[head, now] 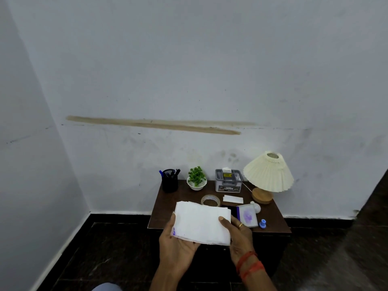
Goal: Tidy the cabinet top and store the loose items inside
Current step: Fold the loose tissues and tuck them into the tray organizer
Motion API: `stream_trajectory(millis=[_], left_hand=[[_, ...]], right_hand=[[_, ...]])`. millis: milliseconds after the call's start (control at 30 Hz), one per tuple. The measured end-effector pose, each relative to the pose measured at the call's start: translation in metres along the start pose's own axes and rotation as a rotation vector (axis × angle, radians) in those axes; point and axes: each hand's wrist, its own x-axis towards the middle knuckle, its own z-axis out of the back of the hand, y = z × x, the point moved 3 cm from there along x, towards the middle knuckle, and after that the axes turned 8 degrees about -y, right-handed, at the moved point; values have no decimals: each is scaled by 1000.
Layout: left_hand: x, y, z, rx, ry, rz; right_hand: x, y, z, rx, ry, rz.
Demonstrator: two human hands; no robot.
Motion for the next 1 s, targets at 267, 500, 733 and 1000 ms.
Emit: stream_trajectory(millis=[267, 500, 733, 1000], left_hand=[[8, 7, 1, 213, -198, -64], [11, 13, -3, 253, -319, -37], [10, 19, -1, 296, -407, -125], [10, 15, 3, 281, -550, -158]], right_hand=[[-4, 21, -11, -385, -72, 339], [-30, 28, -32, -590, -38, 529], [-51, 23, -50, -670, 38, 636], [-52, 16, -49, -654, 83, 604]])
